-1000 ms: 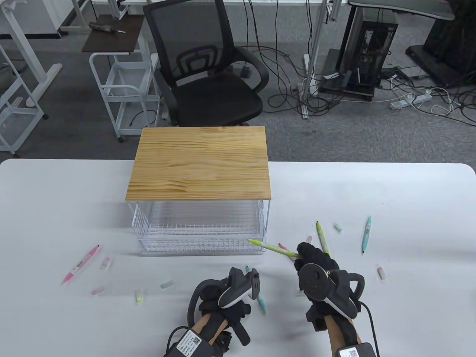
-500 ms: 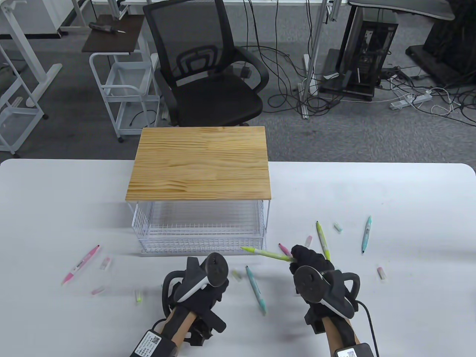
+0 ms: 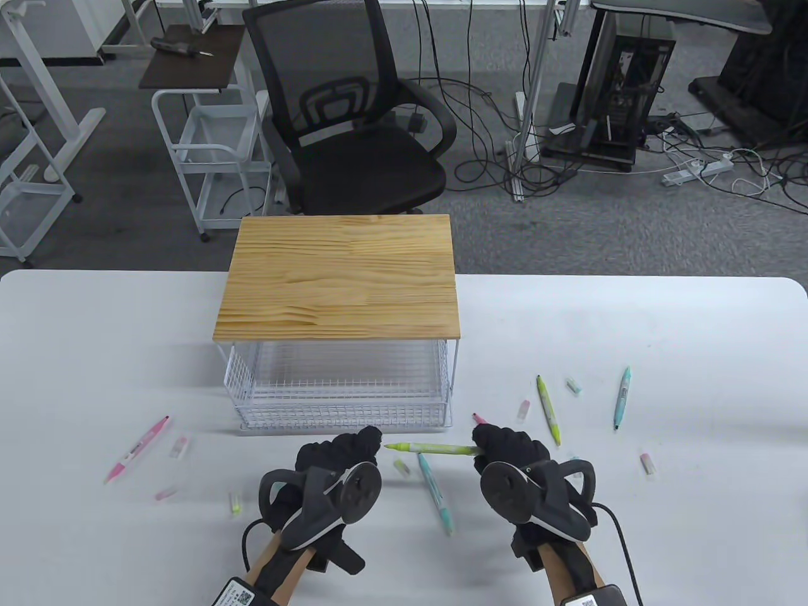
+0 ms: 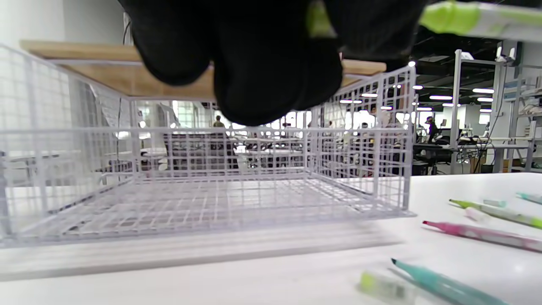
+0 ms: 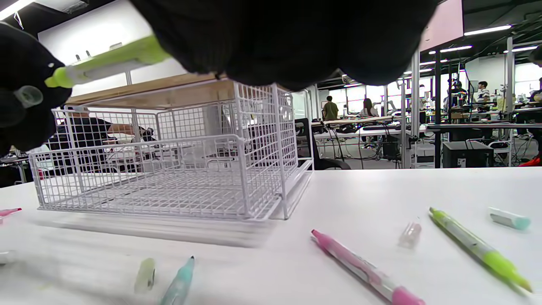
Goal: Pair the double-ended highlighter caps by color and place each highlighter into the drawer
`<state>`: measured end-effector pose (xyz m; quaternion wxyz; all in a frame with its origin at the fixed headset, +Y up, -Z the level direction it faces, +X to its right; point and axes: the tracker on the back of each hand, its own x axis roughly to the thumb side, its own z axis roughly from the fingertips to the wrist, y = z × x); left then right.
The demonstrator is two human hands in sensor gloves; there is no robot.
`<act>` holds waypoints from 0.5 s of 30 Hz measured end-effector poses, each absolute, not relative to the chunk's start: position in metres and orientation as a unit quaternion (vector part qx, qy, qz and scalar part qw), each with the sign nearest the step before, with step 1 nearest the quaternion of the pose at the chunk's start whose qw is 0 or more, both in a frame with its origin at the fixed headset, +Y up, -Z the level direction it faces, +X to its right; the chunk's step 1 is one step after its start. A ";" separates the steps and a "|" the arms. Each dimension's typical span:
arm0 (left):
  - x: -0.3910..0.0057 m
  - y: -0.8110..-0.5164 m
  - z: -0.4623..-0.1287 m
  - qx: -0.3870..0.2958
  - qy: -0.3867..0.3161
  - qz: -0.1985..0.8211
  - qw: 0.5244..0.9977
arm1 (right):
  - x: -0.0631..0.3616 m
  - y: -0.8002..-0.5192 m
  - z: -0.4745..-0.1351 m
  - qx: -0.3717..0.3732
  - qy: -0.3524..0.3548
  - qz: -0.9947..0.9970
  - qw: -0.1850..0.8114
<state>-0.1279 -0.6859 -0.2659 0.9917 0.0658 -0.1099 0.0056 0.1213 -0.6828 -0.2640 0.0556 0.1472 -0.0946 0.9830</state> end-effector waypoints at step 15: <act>-0.123 -0.687 -0.262 0.072 -0.130 -0.001 0.989 | 0.114 -0.683 -0.262 0.167 -0.083 0.981 0.052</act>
